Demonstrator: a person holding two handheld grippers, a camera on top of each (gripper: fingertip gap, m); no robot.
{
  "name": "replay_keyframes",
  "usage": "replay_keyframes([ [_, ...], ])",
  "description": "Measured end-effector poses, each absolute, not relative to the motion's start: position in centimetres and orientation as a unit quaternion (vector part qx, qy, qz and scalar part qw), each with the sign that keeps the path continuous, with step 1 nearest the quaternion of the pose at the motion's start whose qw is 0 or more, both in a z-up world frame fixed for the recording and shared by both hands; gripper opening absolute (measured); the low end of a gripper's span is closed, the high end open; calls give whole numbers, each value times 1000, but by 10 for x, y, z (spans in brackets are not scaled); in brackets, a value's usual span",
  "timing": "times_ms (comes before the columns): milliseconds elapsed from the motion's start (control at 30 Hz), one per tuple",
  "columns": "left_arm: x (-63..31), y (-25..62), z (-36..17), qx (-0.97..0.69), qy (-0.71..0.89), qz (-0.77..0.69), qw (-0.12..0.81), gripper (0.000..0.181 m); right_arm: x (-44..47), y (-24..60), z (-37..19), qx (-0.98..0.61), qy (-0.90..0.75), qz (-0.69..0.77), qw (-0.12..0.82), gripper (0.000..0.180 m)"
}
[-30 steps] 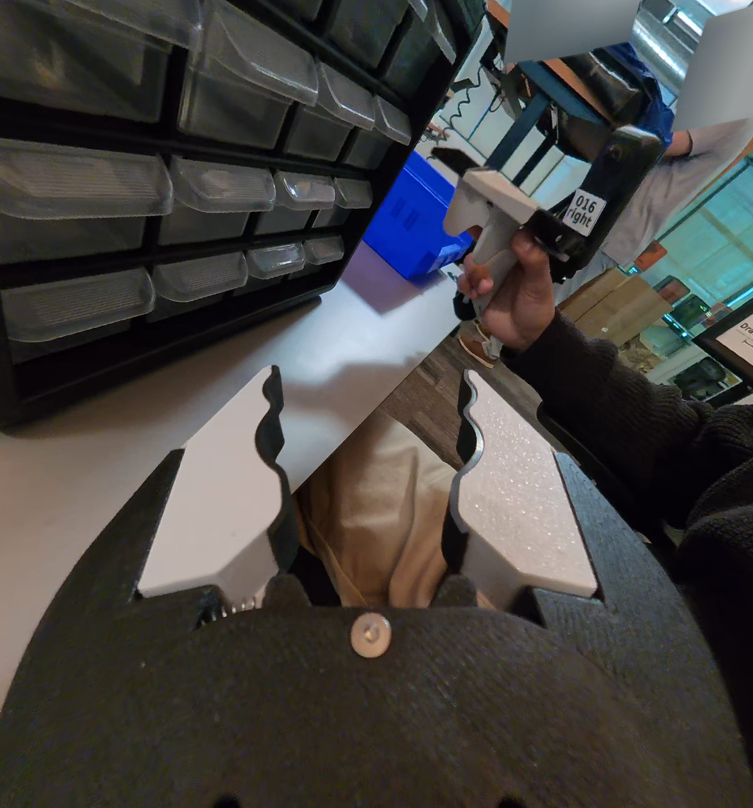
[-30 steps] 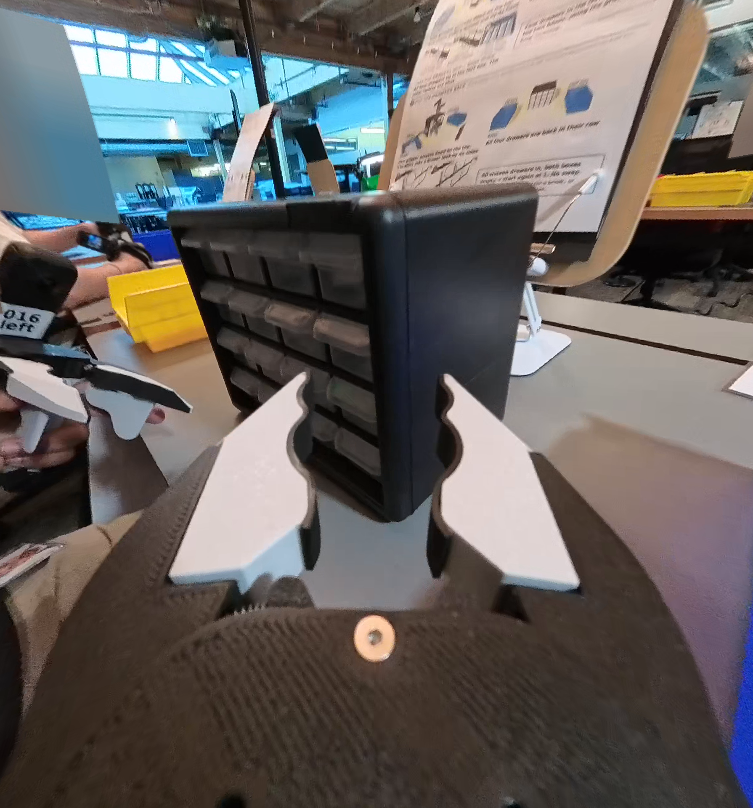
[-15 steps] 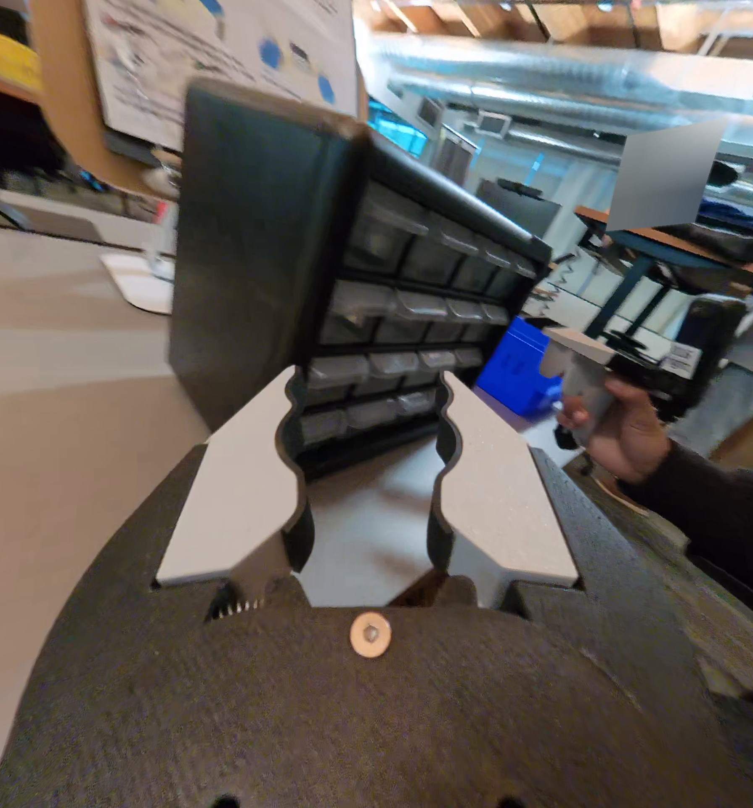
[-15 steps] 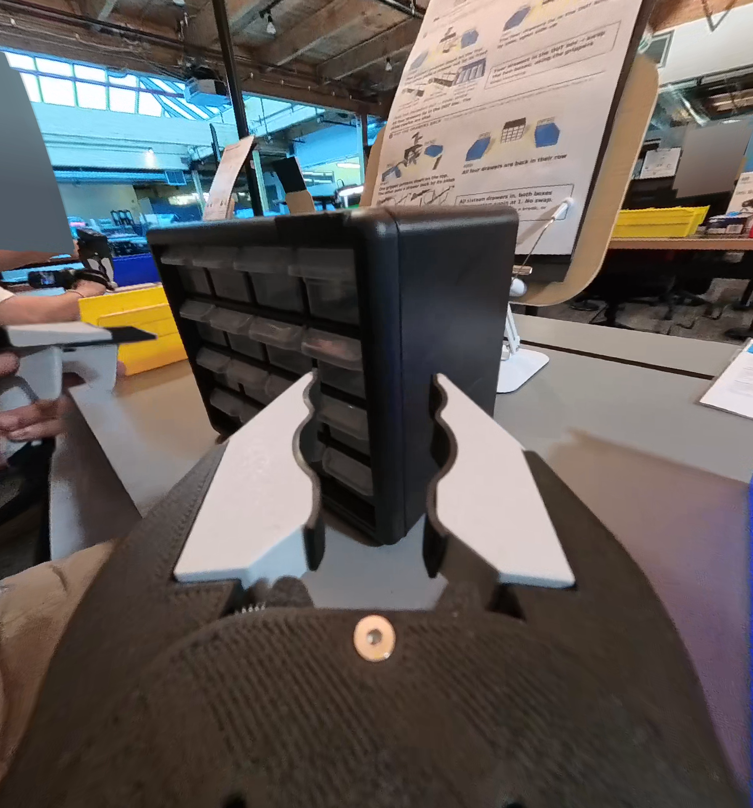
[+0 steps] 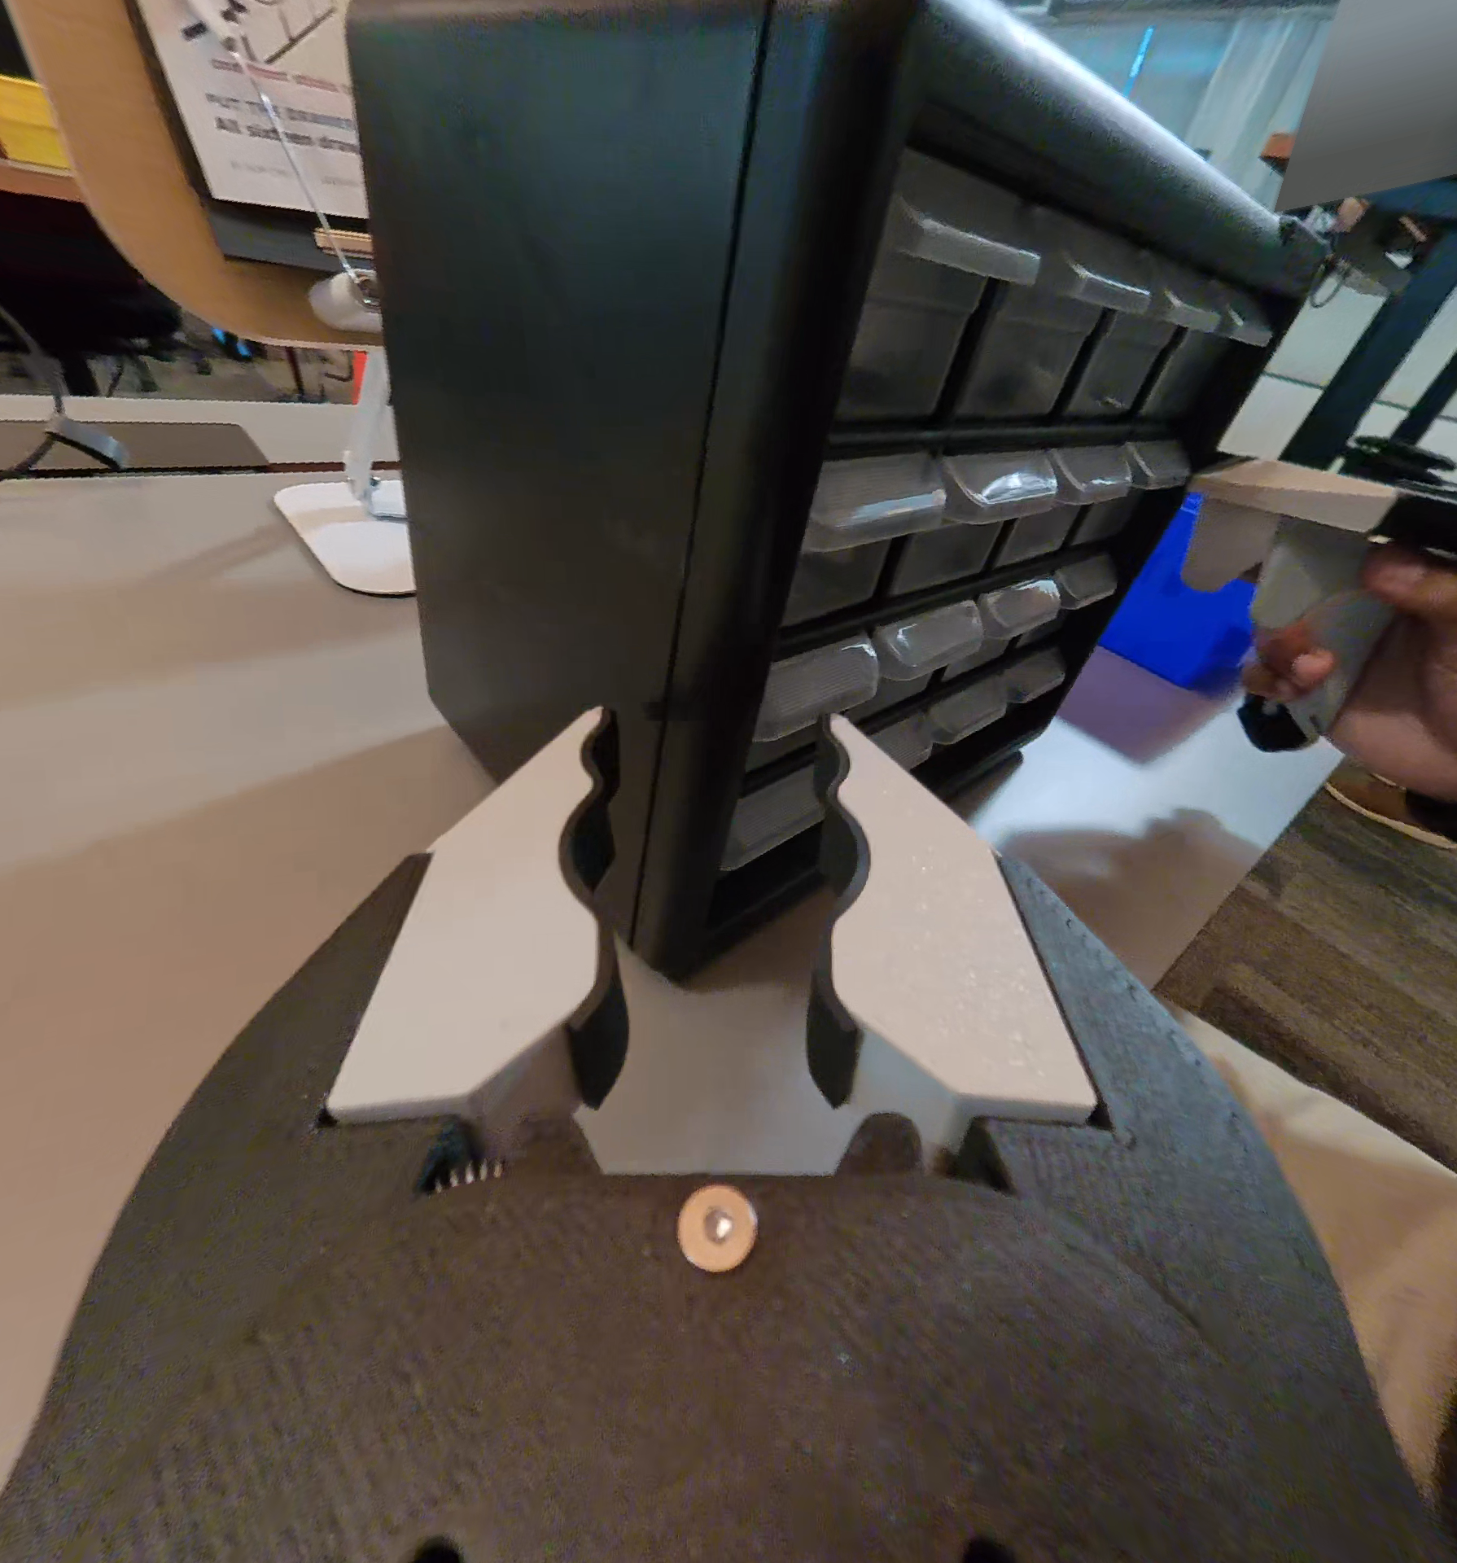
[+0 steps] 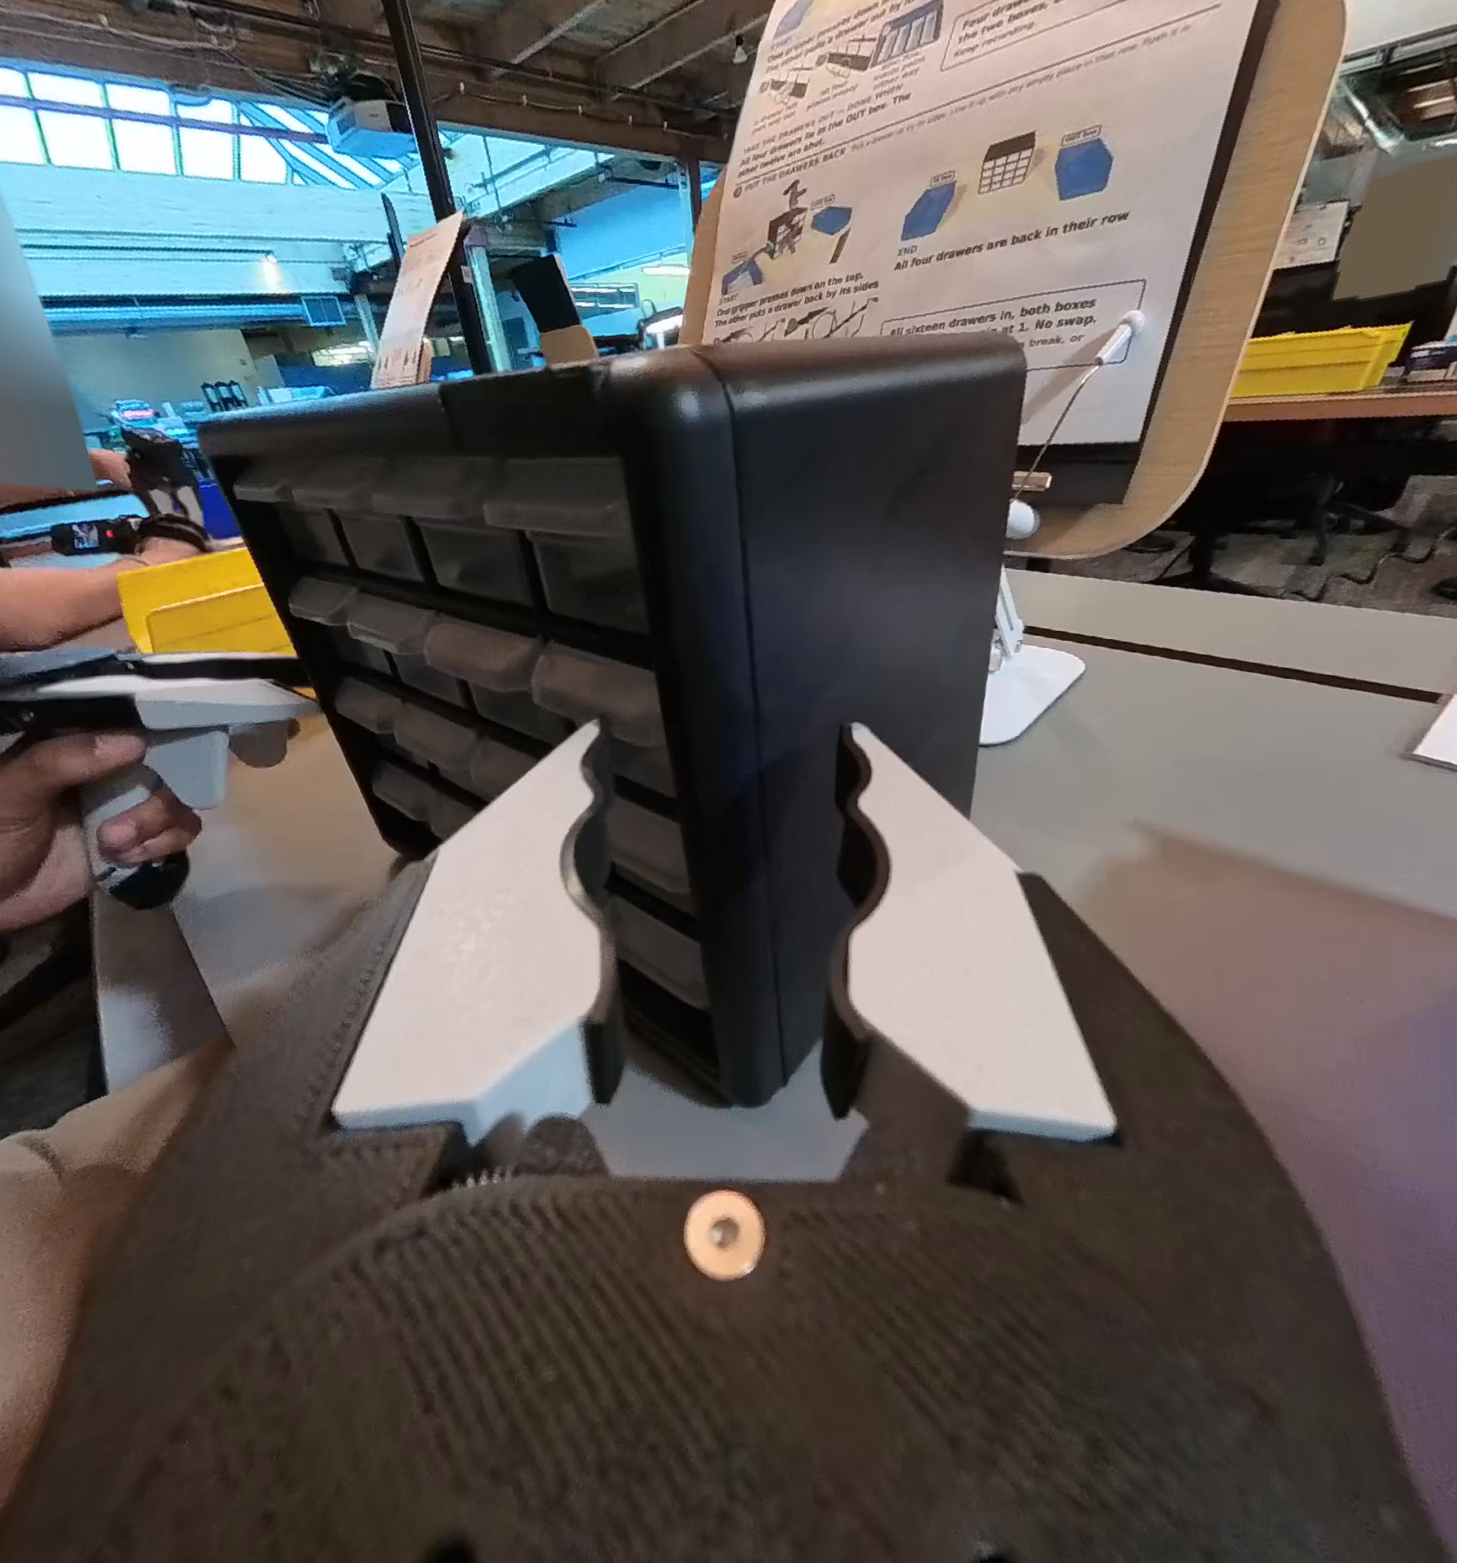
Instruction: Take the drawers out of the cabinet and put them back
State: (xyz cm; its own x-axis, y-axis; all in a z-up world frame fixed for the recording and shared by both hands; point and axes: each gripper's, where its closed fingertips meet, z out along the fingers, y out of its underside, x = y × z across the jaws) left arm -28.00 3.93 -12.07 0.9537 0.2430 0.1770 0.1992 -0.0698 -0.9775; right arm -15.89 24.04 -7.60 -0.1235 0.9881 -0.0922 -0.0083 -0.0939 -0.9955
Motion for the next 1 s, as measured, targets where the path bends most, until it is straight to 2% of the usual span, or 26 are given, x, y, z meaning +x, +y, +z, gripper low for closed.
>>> replay_keyframes([
  [233,-281,46,-120,-724,-152,50,671,40,-169,242,-68,-472,-501,563,457,54],
  [467,-276,48,-118,-729,-159,11,666,55,-168,249,-70,-491,-492,550,462,65],
  [500,-276,44,-114,-718,-176,0,673,53,-166,250,-70,-500,-487,547,462,67],
  [600,-263,20,-82,-631,-235,-76,736,6,-154,247,-67,-503,-483,530,482,69],
  [633,-255,16,-73,-605,-242,-107,751,1,-150,245,-67,-500,-486,519,494,69],
  [767,-232,34,-95,-608,-283,-192,717,8,-142,228,-66,-473,-514,486,524,65],
  [933,-243,56,-125,-570,-364,-316,665,38,-150,213,-85,-442,-574,417,549,70],
  [1000,-251,55,-131,-558,-388,-311,664,38,-147,212,-88,-432,-588,395,559,67],
])
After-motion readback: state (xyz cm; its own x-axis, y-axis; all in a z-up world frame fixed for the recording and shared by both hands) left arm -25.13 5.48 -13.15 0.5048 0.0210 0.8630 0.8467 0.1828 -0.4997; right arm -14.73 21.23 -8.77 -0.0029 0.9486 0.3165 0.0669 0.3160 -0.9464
